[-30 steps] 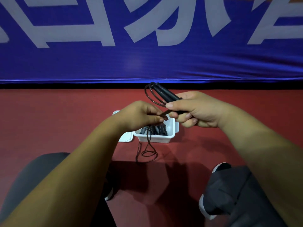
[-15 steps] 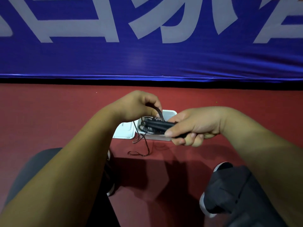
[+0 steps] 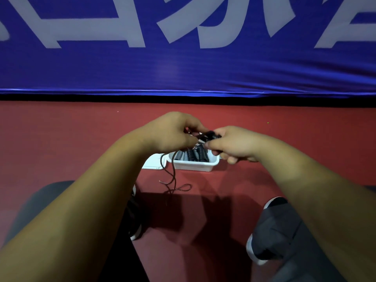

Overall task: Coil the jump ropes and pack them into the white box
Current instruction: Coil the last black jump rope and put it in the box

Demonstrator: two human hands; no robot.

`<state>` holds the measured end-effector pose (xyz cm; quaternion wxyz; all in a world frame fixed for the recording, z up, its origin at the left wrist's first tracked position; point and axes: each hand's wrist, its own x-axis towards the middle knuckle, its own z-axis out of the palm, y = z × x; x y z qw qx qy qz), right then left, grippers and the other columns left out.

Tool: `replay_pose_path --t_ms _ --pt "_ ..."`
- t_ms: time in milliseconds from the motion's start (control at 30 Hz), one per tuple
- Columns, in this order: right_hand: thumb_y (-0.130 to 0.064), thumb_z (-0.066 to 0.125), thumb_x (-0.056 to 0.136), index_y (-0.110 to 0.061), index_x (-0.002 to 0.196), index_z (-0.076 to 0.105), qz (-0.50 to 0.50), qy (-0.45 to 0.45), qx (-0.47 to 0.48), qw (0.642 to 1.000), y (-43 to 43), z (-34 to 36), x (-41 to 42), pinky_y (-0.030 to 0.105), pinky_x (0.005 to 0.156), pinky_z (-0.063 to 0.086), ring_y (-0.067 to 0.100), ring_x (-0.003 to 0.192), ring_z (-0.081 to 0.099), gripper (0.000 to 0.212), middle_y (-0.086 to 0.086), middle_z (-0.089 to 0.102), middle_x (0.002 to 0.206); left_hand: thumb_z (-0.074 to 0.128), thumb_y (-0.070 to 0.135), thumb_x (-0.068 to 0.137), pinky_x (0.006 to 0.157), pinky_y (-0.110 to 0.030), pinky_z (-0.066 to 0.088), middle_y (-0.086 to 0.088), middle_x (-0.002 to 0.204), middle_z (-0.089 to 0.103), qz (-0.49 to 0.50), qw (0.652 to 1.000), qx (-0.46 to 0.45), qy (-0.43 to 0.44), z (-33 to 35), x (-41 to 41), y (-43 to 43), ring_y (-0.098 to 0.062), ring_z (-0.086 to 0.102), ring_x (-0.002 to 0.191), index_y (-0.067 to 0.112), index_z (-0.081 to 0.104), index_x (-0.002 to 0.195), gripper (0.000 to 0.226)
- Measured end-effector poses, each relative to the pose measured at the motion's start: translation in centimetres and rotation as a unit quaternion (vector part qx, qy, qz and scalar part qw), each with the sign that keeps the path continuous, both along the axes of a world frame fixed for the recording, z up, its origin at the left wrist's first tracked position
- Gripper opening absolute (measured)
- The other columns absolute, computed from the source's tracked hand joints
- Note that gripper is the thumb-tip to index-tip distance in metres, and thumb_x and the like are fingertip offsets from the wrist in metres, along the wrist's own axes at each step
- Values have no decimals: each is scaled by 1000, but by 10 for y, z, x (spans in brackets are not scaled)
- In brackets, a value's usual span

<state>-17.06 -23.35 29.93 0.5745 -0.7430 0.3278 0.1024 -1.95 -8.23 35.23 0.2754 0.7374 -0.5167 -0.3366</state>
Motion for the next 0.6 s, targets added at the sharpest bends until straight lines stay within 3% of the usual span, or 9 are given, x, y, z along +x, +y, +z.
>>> replay_pose_path --t_ms 67,133,233,367,500,600 --pt "-12 63 105 -7 112 60 -74 -32 16 997 -3 -4 3 22 39 26 10 42 38 9 7 54 76 66 -2 94 59 -15 52 7 92 74 6 1000 -4 14 -2 0 2 -8 74 74 27 73 123 41" --pt "-12 63 105 -6 116 60 -123 -58 47 990 -5 -4 6 20 40 22 9 41 34 13 9 51 78 69 2 95 76 -34 64 0 94 78 17 999 9 26 -8 0 3 -18 78 83 23 66 119 32" --pt "-11 66 102 -6 119 61 -139 -88 91 982 -3 1 9 20 39 20 9 45 32 18 8 51 81 71 5 95 85 -52 62 -5 89 80 22 999 46 19 -15 3 2 -29 77 84 16 63 110 21" --pt "-6 66 100 -12 108 59 -135 -121 142 973 3 8 11 19 38 21 8 47 29 12 8 51 82 71 7 95 84 -45 64 2 77 75 28 997 67 4 -17 6 4 -24 77 79 17 75 106 15" --pt "-8 72 98 -14 101 61 -109 -151 173 967 2 15 7 21 40 19 8 51 28 13 7 53 82 77 9 94 63 -19 57 -3 77 71 45 997 60 37 -13 8 5 -7 65 63 10 78 99 5" --pt "-27 76 99 -18 106 64 -90 -164 193 963 5 22 5 20 42 18 8 53 27 17 4 54 81 84 17 89 68 -22 61 -7 82 73 41 996 57 51 -14 11 5 -10 67 67 10 78 93 9"
